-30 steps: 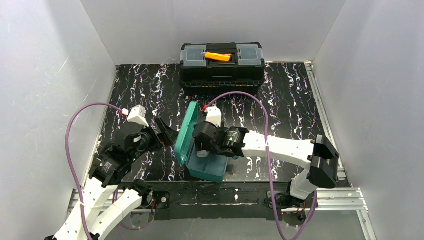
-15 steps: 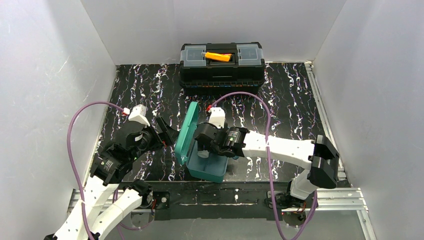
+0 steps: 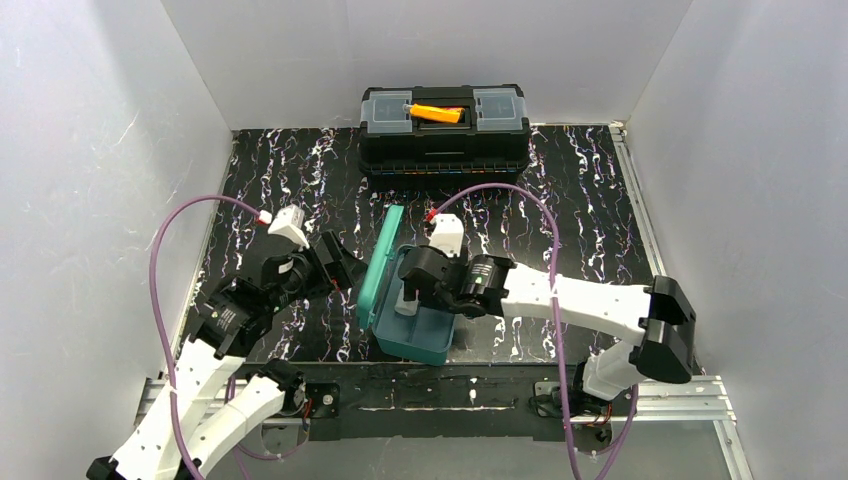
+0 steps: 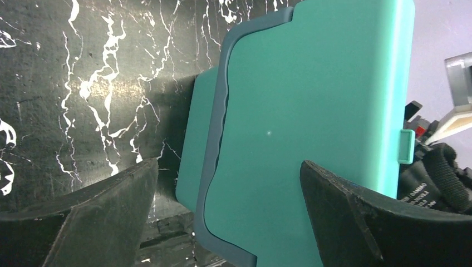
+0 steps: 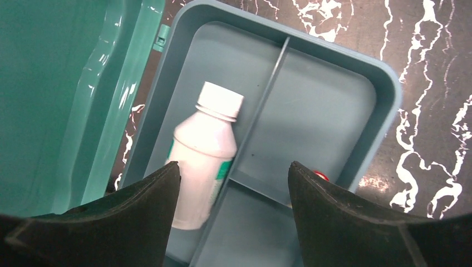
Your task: Organize the medicine kit
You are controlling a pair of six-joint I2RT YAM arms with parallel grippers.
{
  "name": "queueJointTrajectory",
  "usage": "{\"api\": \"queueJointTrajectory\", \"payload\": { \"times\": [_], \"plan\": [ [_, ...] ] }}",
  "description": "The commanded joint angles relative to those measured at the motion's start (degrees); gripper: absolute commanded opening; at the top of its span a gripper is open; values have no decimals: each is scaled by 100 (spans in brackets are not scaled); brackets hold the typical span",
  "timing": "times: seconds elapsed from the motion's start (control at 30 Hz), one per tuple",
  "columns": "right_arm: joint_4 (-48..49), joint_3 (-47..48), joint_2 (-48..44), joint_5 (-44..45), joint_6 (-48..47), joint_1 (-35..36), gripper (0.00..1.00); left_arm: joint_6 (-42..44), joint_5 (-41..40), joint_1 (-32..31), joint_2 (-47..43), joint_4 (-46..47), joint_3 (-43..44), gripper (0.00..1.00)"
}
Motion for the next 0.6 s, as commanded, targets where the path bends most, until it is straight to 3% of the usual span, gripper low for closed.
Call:
{"api": "queueJointTrajectory", "payload": {
  "times": [0.0, 0.57],
  "plan": [
    [50, -123, -485, 296, 109, -20, 78, 108, 314, 17, 82, 108, 94, 99],
    [-494, -1022, -2229, 878, 497, -12, 79, 136, 1652, 16, 968, 780, -439, 90]
  ]
}}
